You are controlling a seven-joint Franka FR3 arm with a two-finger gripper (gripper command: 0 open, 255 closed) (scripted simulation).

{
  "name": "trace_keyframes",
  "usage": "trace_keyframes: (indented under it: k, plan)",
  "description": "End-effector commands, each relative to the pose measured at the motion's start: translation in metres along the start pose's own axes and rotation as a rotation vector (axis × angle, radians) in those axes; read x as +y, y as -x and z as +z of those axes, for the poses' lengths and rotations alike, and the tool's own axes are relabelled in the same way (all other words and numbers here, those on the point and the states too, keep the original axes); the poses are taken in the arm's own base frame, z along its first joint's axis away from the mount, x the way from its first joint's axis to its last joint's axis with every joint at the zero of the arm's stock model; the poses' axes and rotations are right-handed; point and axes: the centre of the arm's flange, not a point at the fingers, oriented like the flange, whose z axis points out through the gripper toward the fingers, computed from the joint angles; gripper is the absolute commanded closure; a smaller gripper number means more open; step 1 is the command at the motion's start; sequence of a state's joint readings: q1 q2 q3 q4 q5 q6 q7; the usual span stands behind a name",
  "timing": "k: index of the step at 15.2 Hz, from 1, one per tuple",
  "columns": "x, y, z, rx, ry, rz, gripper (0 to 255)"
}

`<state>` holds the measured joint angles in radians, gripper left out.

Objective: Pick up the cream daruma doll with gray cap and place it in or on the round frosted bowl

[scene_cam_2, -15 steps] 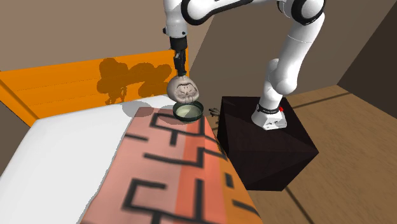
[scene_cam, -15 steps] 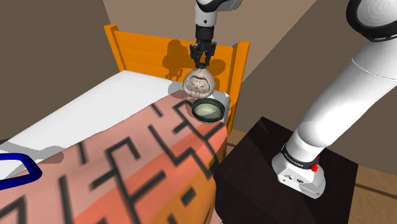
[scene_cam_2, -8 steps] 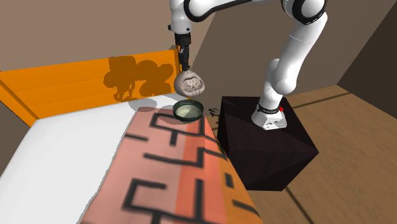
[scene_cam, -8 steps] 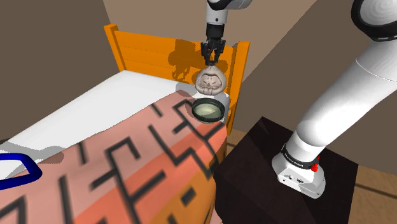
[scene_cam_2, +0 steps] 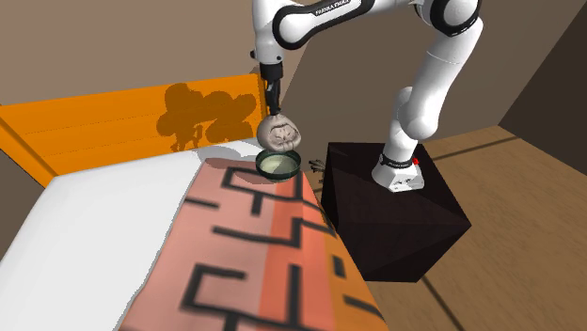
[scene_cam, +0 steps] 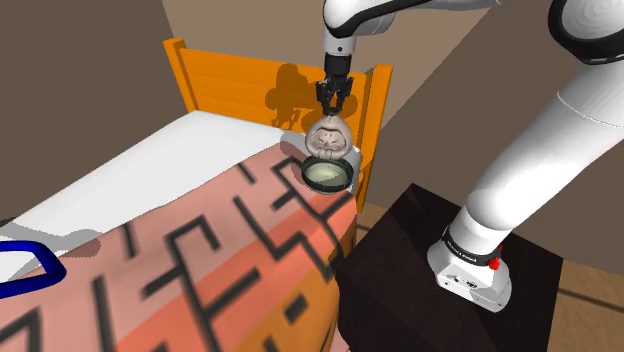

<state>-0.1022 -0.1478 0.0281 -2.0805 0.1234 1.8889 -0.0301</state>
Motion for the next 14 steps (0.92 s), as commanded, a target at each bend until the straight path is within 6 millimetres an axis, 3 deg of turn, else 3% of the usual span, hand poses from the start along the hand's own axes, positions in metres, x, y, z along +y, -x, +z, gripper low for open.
trace_keyframes:
  k: [1, 14]
  plan:
    - [0.0, -0.001, 0.009, 0.003, 0.0, 0.0, 255]
    - [0.008, -0.004, 0.078, 0.003, 0.0, 0.0, 255]
